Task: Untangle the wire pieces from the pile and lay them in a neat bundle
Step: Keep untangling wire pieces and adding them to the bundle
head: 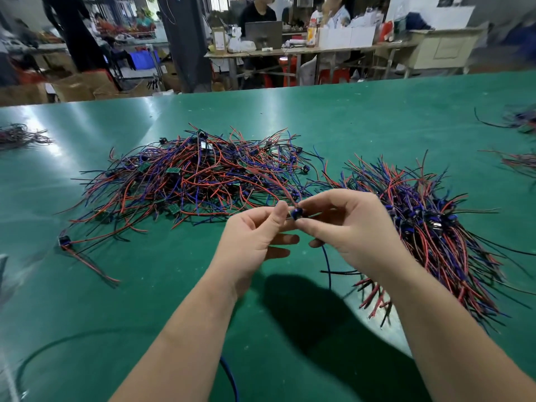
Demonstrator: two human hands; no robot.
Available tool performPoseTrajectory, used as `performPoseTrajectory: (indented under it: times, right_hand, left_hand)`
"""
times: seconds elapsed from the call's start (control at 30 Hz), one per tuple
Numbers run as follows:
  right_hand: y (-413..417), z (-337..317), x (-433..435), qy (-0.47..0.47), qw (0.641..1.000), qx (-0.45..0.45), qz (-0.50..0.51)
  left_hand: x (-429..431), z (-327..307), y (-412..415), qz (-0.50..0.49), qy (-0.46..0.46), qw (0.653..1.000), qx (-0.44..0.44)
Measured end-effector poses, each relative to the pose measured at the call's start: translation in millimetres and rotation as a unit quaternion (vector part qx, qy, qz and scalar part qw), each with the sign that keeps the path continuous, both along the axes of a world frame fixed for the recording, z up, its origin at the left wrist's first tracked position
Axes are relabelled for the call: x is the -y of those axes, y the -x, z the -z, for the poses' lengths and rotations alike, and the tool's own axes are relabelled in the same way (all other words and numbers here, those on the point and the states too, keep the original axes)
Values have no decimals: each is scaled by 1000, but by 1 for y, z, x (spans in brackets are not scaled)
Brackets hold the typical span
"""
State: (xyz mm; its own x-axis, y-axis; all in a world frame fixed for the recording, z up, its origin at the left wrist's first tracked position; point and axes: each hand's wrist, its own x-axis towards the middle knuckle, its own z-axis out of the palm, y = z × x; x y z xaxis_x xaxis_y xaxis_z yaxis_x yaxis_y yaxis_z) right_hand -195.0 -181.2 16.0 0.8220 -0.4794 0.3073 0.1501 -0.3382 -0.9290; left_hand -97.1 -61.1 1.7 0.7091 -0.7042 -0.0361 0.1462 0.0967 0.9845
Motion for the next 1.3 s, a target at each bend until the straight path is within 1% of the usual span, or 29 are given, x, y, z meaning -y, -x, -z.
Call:
performPoseTrajectory:
  times: [0.07,0.1,0.13,0.17,0.2,0.23,0.27,0.3,0.33,0.37,0.43,0.47,0.5,0.57,0.6,0.63,0.73,0.77,0.8,0.83,0.9,0.93,0.97,1.0,1.03,1.07,1.13,1.2,1.3]
  right_hand:
    - [4,-7,3,-35,999,22,-18]
    - [7,-11,5,-62,997,42,-17]
    - [10,-16,8,-96,993,71,-10]
    - [13,-22,13,-134,985,106,2]
    - [17,-27,18,-164,976,141,23]
    - [21,-31,24,-174,968,169,61]
    - [25,-33,31,-155,964,181,118]
    - [29,-33,39,-109,960,172,193]
    - [33,-31,47,-38,951,137,273]
    - [35,-28,55,47,939,68,333]
    - [40,-20,66,176,908,-112,363]
    - [40,-17,68,216,890,-181,358]
    - [39,-15,68,246,876,-219,352]
    - [34,-14,61,273,870,-210,353]
    - [30,-15,57,275,875,-189,352]
    - [27,-14,52,276,881,-169,344]
    - [18,-11,39,274,901,-144,304]
    - [15,-9,36,267,909,-142,288]
    - [13,-7,32,252,918,-143,271]
    - [11,-5,30,227,929,-146,252]
    - [6,-1,25,134,960,-156,193]
    - [2,1,21,59,974,-155,153]
    - [-1,2,18,-24,982,-148,115]
    - [-4,3,14,-104,981,-140,83]
    - [-7,2,11,-177,974,-130,54]
    - [-7,0,8,-243,963,-116,23]
    - [-5,-4,6,-331,939,-79,-44]
    - [-2,-6,6,-335,937,-46,-84]
    - [1,-7,5,-306,949,-27,-68]
  left_hand:
    - [-1,0,-2,15,4,1000,26]
    - [-2,2,-5,1,-3,999,43]
    - [-3,6,-9,-33,-25,996,75]
    - [-4,10,-15,-79,-68,985,134]
    - [-6,15,-23,-122,-127,959,221]
    - [-9,19,-28,-147,-188,920,310]
    - [-12,22,-32,-149,-228,886,376]
    - [-12,26,-35,-129,-254,866,412]
    - [-11,30,-36,-100,-282,855,425]
    - [-9,34,-35,-72,-316,843,430]
    - [-5,38,-30,-34,-384,813,437]
    - [-4,40,-29,-32,-400,798,449]
    - [-3,42,-29,-37,-409,784,466]
    - [-3,42,-31,-63,-409,759,503]
    - [-3,41,-32,-78,-400,758,510]
    - [-4,40,-34,-92,-385,768,504]
    - [-5,39,-35,-123,-321,818,460]
    - [-6,37,-34,-136,-293,839,438]
    - [-5,35,-32,-151,-252,869,399]
    - [-4,31,-30,-161,-195,906,340]
    - [-1,19,-24,-151,-38,975,159]
    - [-1,13,-22,-124,42,990,59]
    - [-2,7,-20,-83,104,991,-19]
    - [-4,2,-18,-36,143,987,-61]
    - [-6,-1,-16,16,160,984,-74]
    - [-8,-3,-13,69,160,983,-62]
    - [-9,-1,-7,151,115,982,1]
    - [-8,4,-2,191,47,979,57]
    - [-6,9,1,193,-20,977,91]
